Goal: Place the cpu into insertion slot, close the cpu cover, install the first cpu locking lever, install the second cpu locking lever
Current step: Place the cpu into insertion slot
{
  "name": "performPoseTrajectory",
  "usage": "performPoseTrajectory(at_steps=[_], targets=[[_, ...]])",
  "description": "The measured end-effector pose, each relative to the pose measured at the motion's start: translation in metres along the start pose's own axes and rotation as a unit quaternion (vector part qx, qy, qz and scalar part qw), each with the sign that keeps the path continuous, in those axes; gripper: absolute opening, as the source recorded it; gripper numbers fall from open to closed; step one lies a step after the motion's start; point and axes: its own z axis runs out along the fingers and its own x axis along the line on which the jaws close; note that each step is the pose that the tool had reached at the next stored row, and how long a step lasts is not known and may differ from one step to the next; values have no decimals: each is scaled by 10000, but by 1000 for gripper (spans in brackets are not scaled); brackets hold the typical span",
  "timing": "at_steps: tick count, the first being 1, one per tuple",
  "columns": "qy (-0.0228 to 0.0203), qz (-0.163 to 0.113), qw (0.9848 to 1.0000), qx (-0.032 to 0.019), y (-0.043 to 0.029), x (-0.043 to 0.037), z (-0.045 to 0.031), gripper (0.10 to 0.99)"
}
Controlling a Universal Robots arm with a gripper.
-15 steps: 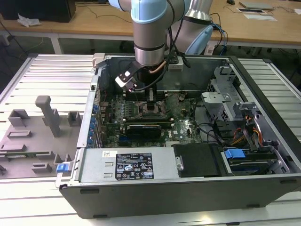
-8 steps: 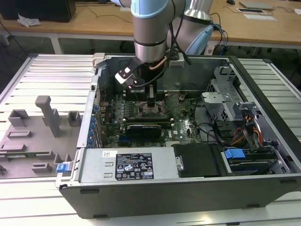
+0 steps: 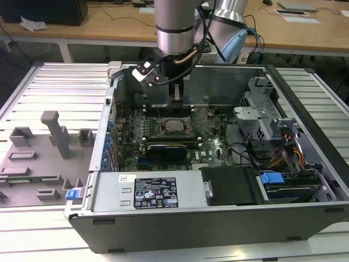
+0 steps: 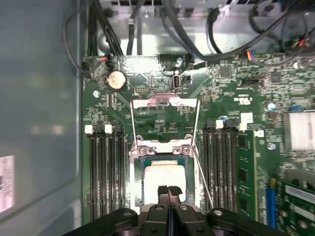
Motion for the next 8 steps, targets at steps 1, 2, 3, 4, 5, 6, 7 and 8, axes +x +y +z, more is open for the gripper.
performPoseTrajectory(at_steps=[1, 2, 3, 4, 5, 6, 7, 8], targets=[[-1, 0, 10000, 1, 3, 0, -36, 106], [-1, 0, 10000, 1, 5, -1, -66, 106], [-1, 0, 10000, 0, 10, -1, -120, 106], [-1, 1, 10000, 0, 10, -1, -127, 106], [0, 1, 10000, 0, 10, -1, -127, 106], [1, 2, 10000, 0, 10, 0, -127, 106], [1, 1, 10000, 0, 10, -1, -128, 106], [1, 2, 10000, 10, 11, -1, -127, 106]])
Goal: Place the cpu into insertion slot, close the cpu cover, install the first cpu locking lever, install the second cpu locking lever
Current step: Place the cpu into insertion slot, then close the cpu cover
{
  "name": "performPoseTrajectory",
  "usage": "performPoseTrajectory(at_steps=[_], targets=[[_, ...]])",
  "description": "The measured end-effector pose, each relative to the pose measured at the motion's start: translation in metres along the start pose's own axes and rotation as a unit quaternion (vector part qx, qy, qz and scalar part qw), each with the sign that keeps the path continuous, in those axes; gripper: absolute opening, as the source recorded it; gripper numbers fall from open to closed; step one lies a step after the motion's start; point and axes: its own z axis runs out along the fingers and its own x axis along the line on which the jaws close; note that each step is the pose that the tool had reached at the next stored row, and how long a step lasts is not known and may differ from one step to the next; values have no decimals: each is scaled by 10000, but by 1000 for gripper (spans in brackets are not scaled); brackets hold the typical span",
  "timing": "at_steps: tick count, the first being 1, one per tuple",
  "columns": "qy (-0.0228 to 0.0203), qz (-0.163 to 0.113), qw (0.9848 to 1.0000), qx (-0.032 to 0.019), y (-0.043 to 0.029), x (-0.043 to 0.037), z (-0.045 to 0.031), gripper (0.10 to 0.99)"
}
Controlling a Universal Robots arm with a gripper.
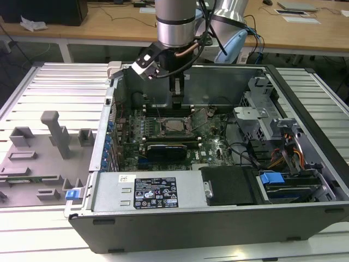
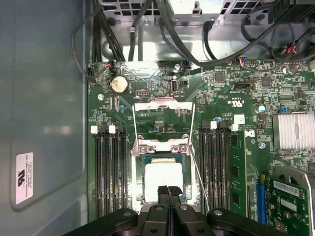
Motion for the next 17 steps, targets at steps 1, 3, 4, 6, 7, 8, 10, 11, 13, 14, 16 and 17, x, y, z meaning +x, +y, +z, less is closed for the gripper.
performPoseTrajectory(at_steps=[1, 3, 4, 6, 7, 8, 10, 11, 13, 14, 16, 17], targets=[[10, -1, 9998, 197, 12, 0, 2, 106], [14, -1, 9997, 226, 12, -1, 2, 106], [15, 0, 9997, 226, 34, 1, 5, 106], [14, -1, 9997, 226, 79, 1, 8, 106], [14, -1, 9997, 226, 80, 1, 8, 106], [14, 0, 9997, 226, 81, 1, 8, 106], [14, -1, 9997, 226, 83, 1, 8, 106], [14, -1, 9997, 225, 84, 1, 9, 106], [14, -1, 9997, 226, 87, 1, 9, 106], [14, -1, 9997, 225, 88, 1, 9, 106], [14, -1, 9997, 226, 89, 2, 9, 106], [14, -1, 9997, 226, 91, 2, 9, 106]])
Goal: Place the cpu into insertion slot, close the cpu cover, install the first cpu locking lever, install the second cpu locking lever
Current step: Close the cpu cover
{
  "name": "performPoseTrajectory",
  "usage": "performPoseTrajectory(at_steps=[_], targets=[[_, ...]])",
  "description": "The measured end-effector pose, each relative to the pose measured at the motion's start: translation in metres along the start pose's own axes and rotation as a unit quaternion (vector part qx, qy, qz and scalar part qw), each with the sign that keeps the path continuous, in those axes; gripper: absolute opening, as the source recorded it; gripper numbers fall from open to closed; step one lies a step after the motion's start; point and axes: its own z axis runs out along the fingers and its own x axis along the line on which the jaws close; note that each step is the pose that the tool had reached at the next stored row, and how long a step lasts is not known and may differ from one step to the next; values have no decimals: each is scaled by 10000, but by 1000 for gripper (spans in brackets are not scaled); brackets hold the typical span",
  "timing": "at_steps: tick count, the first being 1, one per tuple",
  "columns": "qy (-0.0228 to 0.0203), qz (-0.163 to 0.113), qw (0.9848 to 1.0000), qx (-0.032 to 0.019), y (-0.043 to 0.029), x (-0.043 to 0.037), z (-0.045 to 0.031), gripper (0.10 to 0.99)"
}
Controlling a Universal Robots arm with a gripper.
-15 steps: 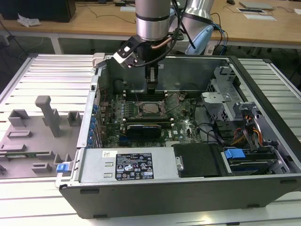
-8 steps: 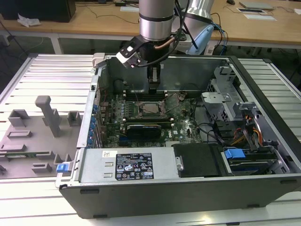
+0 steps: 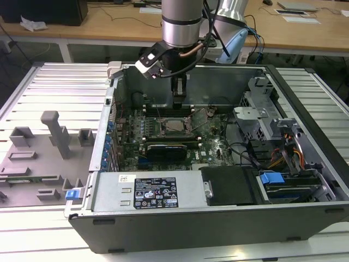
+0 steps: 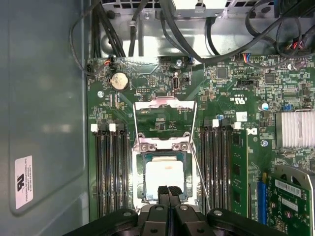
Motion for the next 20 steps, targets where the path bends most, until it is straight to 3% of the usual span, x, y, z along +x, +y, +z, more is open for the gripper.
performPoseTrajectory(at_steps=[8, 10, 20], targets=[[0, -1, 10000, 0, 26, 1, 1, 106], [0, 0, 10000, 0, 107, 3, 4, 106], [0, 0, 10000, 1, 352, 9, 13, 106]])
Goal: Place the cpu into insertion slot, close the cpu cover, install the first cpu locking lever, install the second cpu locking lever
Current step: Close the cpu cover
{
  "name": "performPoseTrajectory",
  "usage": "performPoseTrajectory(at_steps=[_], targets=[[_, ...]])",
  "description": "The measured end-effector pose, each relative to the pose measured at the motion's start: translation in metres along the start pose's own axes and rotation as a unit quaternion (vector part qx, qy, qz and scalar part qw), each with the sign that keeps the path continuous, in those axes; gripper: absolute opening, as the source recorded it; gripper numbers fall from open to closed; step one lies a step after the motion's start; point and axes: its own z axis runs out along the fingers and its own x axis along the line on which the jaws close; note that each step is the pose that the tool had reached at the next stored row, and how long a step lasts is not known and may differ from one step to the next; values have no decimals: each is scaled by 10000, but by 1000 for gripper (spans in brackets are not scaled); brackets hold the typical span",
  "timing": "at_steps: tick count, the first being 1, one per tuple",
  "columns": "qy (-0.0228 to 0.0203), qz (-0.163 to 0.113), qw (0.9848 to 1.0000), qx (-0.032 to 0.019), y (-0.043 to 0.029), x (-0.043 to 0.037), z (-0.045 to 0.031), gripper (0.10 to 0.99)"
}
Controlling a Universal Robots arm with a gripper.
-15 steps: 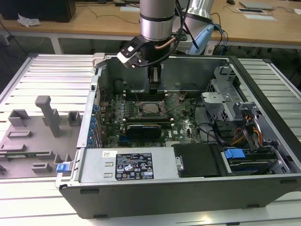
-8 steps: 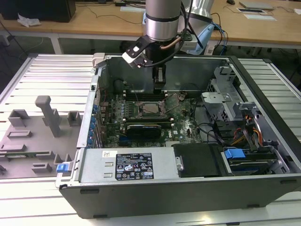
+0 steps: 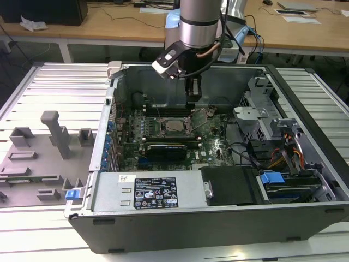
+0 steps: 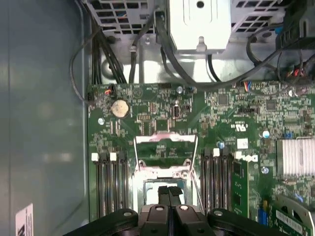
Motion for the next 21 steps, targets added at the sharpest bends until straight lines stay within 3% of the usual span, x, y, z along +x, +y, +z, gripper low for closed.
performPoseTrajectory(at_steps=[8, 17, 21], targets=[[0, 1, 10000, 4, 242, 6, 9, 106], [0, 1, 10000, 10, 612, 16, 23, 106], [0, 0, 10000, 10, 628, 16, 25, 106]])
